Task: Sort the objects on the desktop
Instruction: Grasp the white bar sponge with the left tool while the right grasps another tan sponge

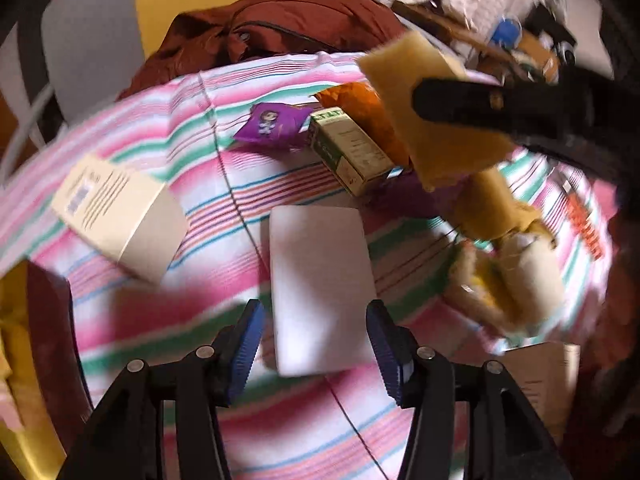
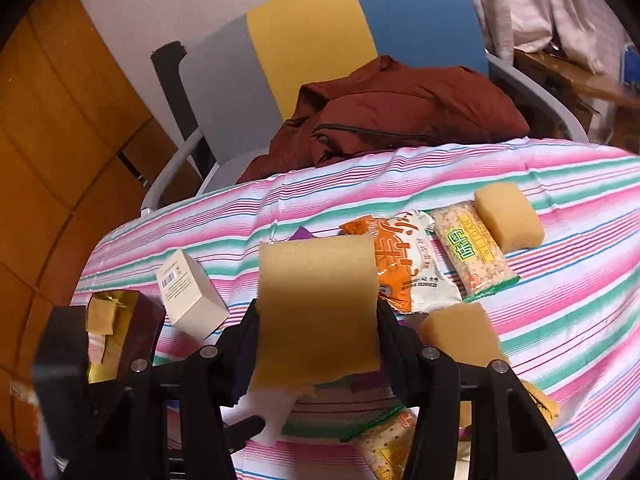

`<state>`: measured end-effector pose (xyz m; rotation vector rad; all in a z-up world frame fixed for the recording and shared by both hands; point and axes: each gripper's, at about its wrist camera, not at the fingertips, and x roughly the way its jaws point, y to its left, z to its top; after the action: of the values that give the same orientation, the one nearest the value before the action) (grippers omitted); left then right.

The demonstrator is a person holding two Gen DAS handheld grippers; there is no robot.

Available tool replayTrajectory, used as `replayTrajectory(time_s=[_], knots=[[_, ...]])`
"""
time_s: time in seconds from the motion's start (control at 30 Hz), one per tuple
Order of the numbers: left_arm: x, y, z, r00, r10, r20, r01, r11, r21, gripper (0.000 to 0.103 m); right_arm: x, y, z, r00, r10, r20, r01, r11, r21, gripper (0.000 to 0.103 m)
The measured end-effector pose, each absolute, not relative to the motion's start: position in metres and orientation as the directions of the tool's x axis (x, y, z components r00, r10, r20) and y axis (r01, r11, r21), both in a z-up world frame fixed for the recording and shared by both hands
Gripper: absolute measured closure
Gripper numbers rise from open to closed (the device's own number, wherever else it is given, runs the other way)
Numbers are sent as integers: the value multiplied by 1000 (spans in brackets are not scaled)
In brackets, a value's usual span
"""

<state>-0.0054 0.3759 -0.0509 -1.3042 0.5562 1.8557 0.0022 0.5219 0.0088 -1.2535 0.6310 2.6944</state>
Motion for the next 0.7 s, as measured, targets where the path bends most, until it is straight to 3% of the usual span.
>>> replayTrajectory(time_s=[0.13,0.23,0.37,0.43,0.6,0.7], knots=[[3,381,-55,-174,365,-915,-817,-573,-74,38,2,521,9,-656,-83,-750,-258,-910,325,49],[6,378,-66,-138,407,-903,-806,-576,-136,34,1,520,8,-650,-80,-756,-254,-914,315,49],[17,374,-65,-191,418,-888,-813,-574,-95,34,1,519,7,-647,-80,-759,-252,-917,311,49],[17,371,-65,-191,432,-881,-805,-583,-112,40,0,517,7,-644,-73,-762,-249,-921,299,49],[10,352,-63,-138,526,-839,-762,-598,-249,66,-1,514,7,-642,-63,-764,-239,-931,277,49],[14,343,-62,-148,529,-836,-763,-599,-244,67,-2,513,5,-638,-64,-767,-234,-933,272,49]])
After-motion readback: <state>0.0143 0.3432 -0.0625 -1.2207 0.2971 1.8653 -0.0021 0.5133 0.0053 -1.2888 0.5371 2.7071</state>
